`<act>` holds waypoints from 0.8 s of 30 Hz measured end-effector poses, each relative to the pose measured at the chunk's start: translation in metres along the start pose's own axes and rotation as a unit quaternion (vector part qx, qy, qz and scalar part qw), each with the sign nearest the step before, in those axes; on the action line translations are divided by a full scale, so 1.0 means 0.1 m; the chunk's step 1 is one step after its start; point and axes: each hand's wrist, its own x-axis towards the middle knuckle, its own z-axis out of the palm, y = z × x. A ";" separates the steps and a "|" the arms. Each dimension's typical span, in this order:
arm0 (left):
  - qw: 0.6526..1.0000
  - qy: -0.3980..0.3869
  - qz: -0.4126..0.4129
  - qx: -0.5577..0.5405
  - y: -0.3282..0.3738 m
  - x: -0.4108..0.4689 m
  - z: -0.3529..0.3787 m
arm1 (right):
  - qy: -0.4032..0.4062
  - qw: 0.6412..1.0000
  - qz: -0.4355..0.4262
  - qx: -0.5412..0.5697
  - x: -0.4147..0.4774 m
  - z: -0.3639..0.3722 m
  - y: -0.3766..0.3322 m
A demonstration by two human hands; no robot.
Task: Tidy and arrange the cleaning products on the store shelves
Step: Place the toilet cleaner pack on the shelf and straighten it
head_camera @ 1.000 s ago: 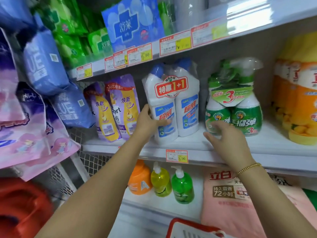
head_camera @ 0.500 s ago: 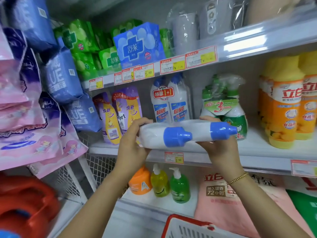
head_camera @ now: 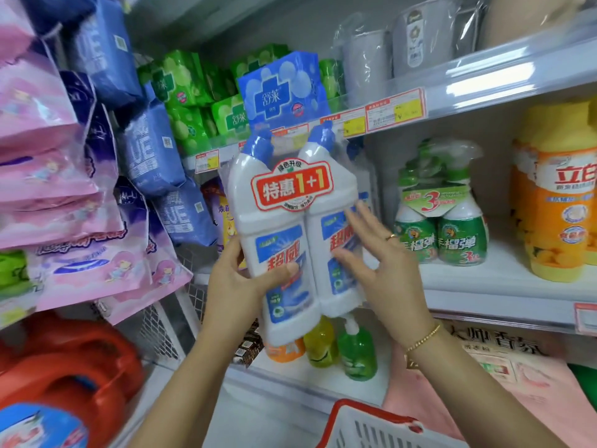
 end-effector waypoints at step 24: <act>0.990 0.016 -0.095 -0.108 -0.09 0.14 -0.29 | 0.048 0.740 0.264 0.617 -0.05 0.39 -0.52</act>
